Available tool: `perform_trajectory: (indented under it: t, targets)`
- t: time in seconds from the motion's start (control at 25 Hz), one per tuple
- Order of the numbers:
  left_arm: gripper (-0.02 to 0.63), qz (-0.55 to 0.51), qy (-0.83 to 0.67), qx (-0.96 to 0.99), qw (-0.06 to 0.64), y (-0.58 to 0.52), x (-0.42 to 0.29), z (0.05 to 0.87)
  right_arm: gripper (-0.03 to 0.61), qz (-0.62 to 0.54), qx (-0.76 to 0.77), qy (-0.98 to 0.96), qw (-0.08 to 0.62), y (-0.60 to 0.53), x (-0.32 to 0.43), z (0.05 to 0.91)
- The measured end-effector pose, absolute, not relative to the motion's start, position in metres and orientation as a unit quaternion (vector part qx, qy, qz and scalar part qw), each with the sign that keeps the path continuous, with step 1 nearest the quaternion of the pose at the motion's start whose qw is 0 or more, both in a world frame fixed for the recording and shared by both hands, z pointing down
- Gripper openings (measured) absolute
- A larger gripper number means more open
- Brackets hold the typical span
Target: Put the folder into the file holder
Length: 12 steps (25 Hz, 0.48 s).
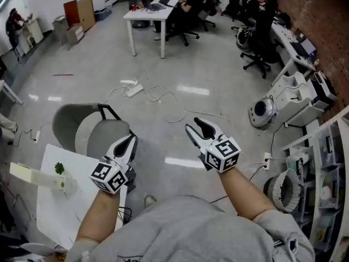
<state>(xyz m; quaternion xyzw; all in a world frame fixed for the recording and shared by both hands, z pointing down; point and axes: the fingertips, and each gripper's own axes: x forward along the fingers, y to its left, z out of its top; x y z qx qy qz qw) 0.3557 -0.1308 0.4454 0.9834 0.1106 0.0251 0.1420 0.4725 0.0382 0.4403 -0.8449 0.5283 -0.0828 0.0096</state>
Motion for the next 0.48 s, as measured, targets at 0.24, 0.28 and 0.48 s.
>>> perform_trajectory:
  t: [0.24, 0.28, 0.48]
  targets:
    - [0.058, 0.037, 0.191, 0.972, 0.134, -0.027, 0.427, 0.451, 0.052, -0.105, -0.888, 0.448, 0.015, 0.183, 0.509, 0.451]
    - [0.058, 0.039, 0.202, 0.970, 0.130, -0.013, 0.433, 0.452, 0.024, -0.107, -0.890, 0.443, 0.018, 0.199, 0.510, 0.453]
    - [0.058, 0.051, 0.240, 0.962, 0.118, 0.029, 0.445, 0.459, 0.003, -0.107, -0.895, 0.431, 0.031, 0.241, 0.503, 0.461]
